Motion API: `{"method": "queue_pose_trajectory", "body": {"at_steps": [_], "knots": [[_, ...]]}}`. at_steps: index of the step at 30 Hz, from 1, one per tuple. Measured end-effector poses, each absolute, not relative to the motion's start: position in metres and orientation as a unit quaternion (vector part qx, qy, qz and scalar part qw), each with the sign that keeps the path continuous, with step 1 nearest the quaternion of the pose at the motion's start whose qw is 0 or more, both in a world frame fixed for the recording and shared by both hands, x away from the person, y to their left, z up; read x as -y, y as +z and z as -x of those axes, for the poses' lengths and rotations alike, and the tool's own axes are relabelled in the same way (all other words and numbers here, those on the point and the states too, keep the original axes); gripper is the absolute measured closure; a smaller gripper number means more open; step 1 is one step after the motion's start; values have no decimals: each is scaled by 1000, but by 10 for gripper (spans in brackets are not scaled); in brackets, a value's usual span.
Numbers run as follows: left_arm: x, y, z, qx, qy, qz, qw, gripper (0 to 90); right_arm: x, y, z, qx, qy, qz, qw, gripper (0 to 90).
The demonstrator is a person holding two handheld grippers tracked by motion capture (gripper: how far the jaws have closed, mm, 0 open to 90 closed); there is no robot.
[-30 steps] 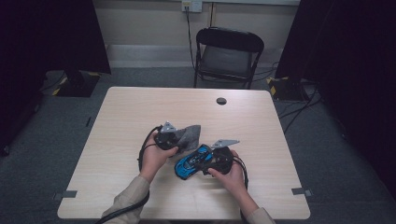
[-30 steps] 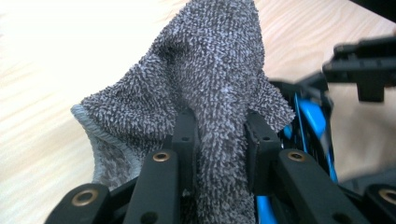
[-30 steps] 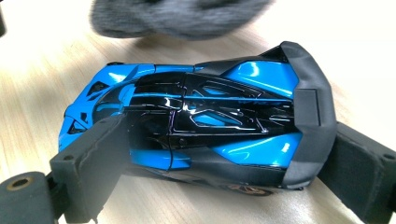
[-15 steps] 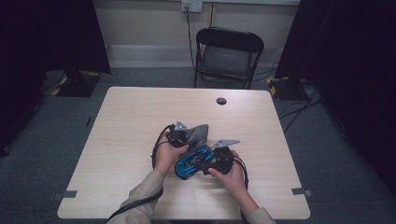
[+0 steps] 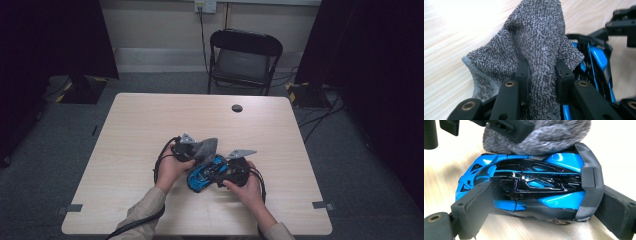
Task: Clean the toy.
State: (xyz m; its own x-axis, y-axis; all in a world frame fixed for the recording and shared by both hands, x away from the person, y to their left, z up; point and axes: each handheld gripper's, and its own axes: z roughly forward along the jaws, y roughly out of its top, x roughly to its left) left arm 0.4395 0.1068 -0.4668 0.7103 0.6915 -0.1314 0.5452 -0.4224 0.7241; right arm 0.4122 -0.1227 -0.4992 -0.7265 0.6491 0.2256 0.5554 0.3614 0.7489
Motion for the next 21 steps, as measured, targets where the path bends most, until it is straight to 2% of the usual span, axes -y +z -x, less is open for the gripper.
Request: {"method": "queue_pose_trajectory", "body": {"at_steps": [21], "knots": [[-152,-467,-404,-367,88,-841,389,696,119,-500,-410,-824,432,-362,52,71]]}}
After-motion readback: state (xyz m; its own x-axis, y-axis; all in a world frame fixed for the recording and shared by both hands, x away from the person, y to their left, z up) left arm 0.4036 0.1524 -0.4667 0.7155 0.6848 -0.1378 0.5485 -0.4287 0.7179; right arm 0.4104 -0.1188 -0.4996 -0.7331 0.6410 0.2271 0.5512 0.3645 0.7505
